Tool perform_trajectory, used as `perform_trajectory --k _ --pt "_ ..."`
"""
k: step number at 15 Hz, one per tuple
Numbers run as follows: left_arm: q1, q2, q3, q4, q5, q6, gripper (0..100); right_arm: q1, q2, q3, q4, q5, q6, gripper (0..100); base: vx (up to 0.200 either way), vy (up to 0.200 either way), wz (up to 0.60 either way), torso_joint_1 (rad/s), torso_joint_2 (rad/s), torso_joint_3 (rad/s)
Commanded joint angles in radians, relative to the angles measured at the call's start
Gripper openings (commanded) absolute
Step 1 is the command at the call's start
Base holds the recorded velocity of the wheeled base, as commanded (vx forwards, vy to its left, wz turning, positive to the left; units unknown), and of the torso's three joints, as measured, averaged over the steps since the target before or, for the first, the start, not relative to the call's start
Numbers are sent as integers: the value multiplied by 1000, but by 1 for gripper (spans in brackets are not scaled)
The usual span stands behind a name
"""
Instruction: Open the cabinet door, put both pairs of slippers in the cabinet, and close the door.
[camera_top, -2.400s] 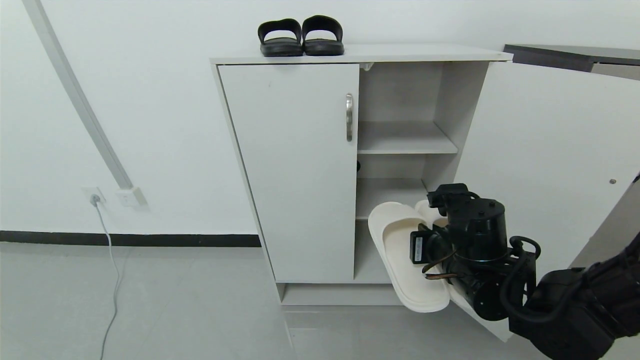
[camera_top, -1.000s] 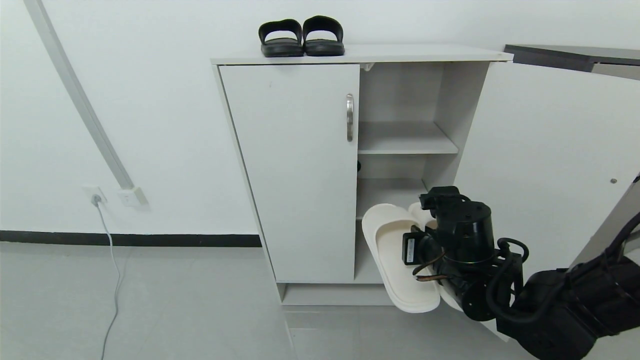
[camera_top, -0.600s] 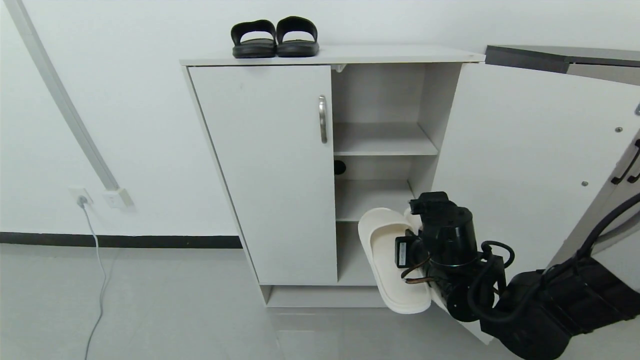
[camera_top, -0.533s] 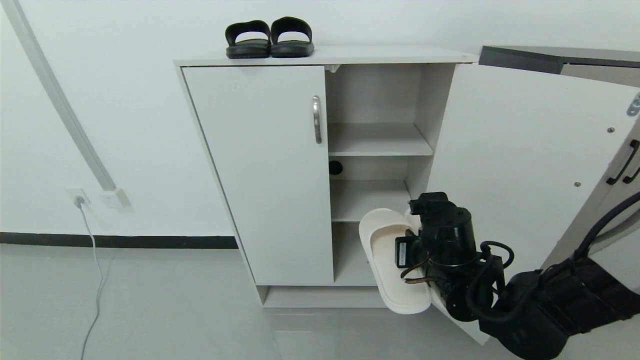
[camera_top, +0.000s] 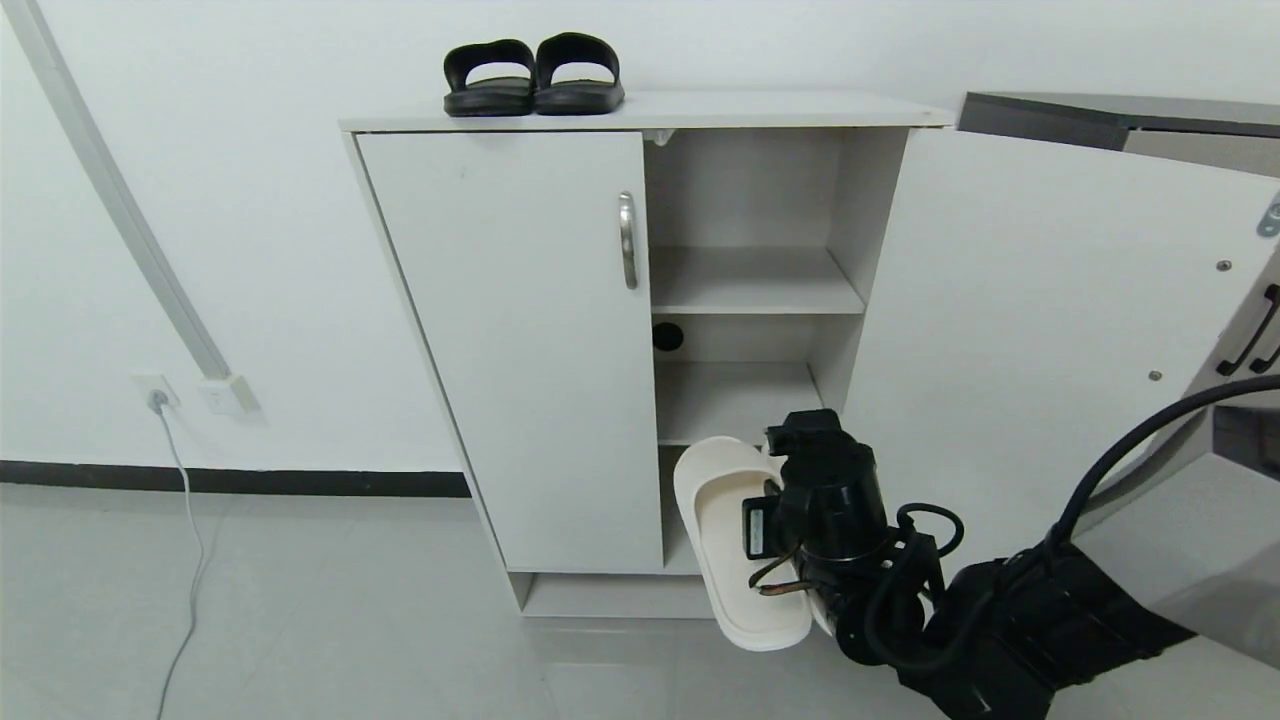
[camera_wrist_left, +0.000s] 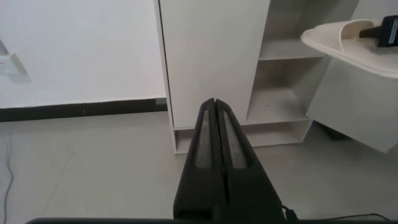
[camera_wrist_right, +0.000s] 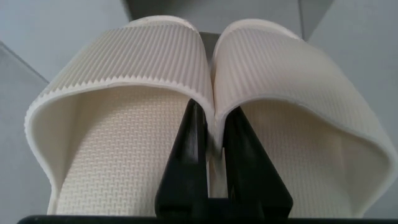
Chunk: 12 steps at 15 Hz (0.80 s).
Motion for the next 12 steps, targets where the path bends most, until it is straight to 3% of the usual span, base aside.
perform_trajectory --k 1,12 --pt "0 3 0 0 -1 0 0 -1 51 -27 0 -1 1 0 0 0 0 0 0 0" --pt "1 3 0 0 -1 1 0 -5 174 -174 1 4 -7 0 0 0 0 0 0 0"
